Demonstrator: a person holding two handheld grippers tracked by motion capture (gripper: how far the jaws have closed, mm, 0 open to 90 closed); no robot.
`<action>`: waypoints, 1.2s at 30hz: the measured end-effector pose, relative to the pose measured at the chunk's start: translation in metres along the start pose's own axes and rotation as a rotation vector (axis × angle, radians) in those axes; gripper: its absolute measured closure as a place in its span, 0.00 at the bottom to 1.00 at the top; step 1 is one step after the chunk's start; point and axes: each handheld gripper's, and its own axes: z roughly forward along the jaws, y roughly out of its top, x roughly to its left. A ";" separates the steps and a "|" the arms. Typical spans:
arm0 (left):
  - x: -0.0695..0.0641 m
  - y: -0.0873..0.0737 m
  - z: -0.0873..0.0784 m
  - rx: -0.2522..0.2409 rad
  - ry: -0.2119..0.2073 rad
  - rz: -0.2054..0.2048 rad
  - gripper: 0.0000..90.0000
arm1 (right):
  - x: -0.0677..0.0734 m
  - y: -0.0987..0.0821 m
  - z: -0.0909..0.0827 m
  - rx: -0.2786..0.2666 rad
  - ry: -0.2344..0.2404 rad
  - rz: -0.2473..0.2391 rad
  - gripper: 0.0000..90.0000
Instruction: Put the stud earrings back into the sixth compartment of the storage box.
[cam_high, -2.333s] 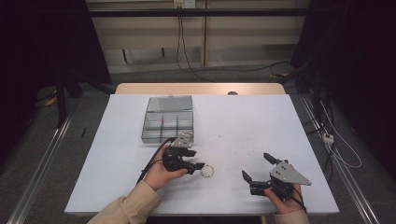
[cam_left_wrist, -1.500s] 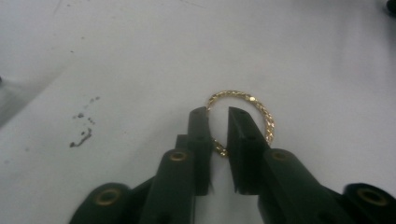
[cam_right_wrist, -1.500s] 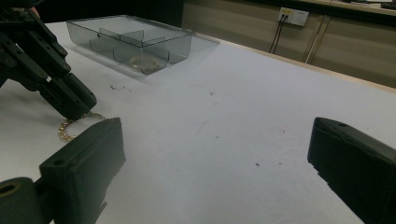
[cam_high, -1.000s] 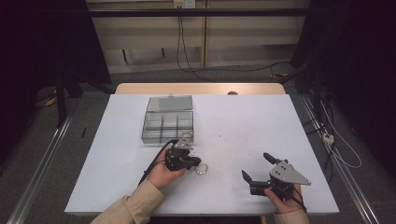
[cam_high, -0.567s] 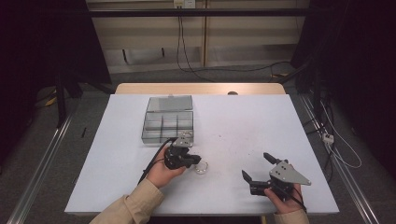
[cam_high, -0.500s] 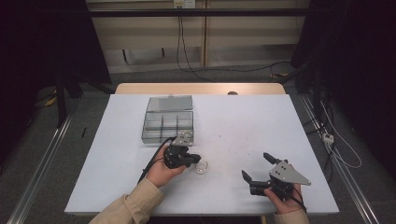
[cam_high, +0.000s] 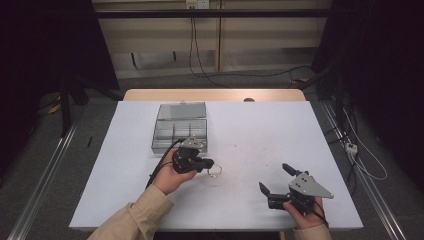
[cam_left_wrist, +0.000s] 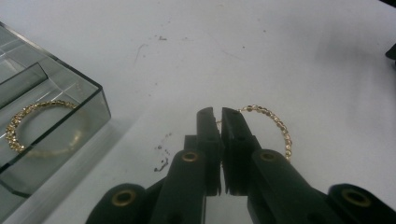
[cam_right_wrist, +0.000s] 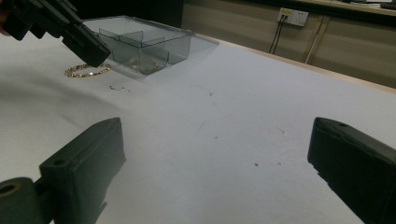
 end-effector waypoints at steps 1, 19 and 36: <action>0.001 0.001 -0.001 0.003 -0.002 0.003 0.97 | 0.000 0.000 0.000 0.000 0.000 0.000 0.04; 0.029 0.025 -0.019 -0.032 0.063 -0.043 0.97 | -0.002 0.000 -0.001 -0.002 -0.004 0.003 0.04; 0.076 0.024 -0.022 -0.063 0.205 -0.132 0.97 | -0.001 0.001 0.001 -0.005 0.003 0.004 0.04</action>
